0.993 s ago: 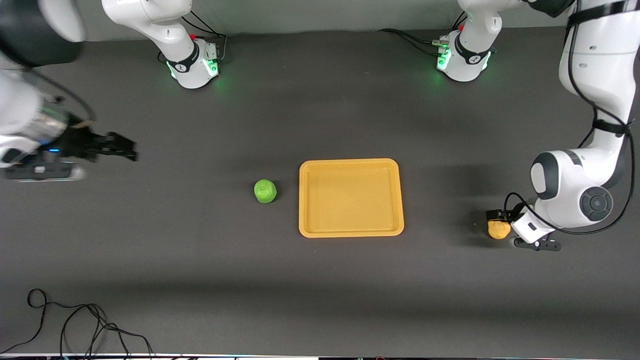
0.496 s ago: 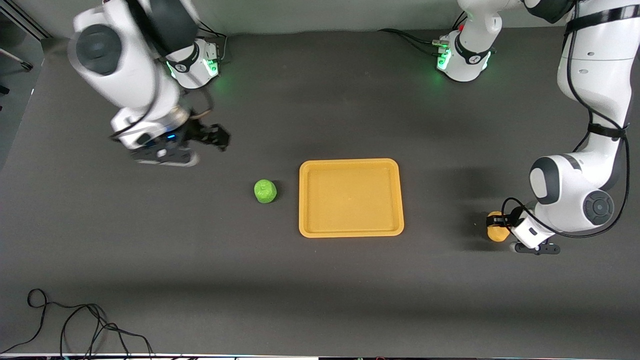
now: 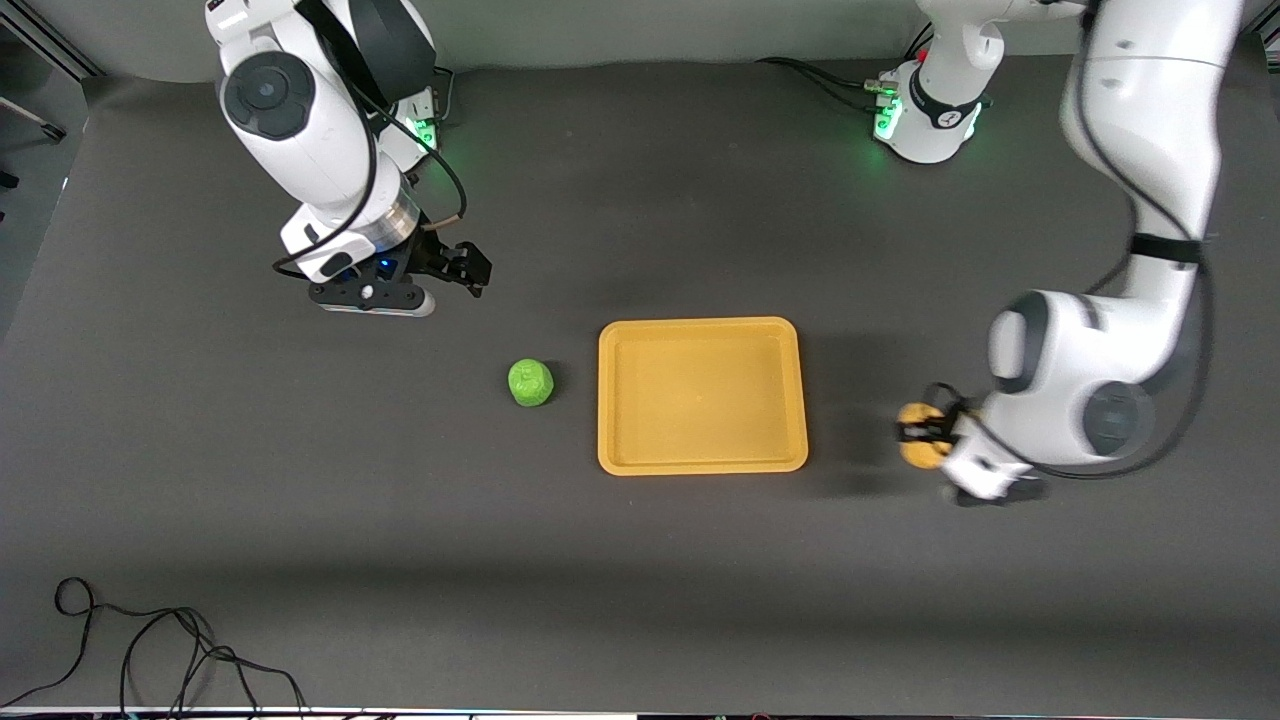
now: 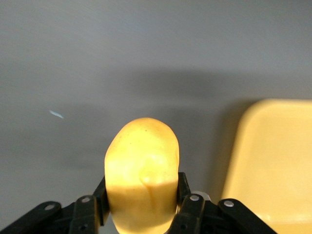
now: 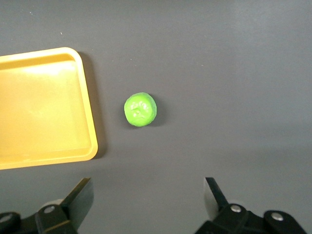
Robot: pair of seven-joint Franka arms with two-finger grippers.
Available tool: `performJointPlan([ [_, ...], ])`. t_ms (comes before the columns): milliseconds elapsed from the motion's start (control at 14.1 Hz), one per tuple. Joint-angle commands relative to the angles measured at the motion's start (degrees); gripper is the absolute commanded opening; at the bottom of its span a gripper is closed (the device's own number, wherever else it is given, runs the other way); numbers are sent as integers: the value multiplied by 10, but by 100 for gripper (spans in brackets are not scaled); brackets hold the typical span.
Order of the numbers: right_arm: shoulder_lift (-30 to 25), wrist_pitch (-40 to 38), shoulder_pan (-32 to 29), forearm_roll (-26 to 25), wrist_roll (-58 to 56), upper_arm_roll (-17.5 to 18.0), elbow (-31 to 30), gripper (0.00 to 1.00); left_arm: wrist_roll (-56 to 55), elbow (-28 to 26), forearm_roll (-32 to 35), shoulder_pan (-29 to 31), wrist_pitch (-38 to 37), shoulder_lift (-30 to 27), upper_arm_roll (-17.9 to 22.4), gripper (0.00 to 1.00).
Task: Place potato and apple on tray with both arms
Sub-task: 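Carry the potato onto the tray while the right gripper reaches the apple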
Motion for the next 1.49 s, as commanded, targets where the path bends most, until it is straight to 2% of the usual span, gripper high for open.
performJointPlan([
  [0, 5, 85, 7, 3, 1, -3, -59, 100, -44, -2, -5, -62, -9, 0, 11, 0],
  [213, 73, 164, 8, -15, 3, -3, -64, 100, -81, -2, -8, -117, -7, 10, 12, 0],
  [426, 129, 232, 8, -23, 4, -4, -64, 100, -134, -19, -6, -147, 74, 30, 12, 0],
  [709, 198, 319, 14, -24, 4, -4, -62, 100, -138, -23, -5, -159, 79, 47, 12, 1],
  [780, 213, 338, 17, -24, 4, -4, -61, 100, -138, -27, -4, -159, 81, 52, 12, 6],
  [851, 227, 356, 21, -27, 4, -4, -60, 100, -138, -29, -3, -160, 84, 53, 12, 19],
  [922, 241, 375, 21, -28, 4, -4, -60, 100, -138, -29, -2, -160, 87, 53, 12, 67],
  [993, 253, 393, 23, -28, 4, -4, -60, 100, -138, -27, 2, -160, 88, 52, 12, 100],
  [1206, 280, 421, 23, -29, 4, -4, -60, 100, -139, -27, 1, -159, 79, 46, 12, 100],
  [1348, 286, 421, 23, -29, 3, -4, -60, 100, -139, -26, 1, -151, 70, 19, 12, 100],
  [1418, 287, 421, 23, -29, 3, -4, -61, 87, -137, -24, 1, -149, 50, 2, 19, 100],
])
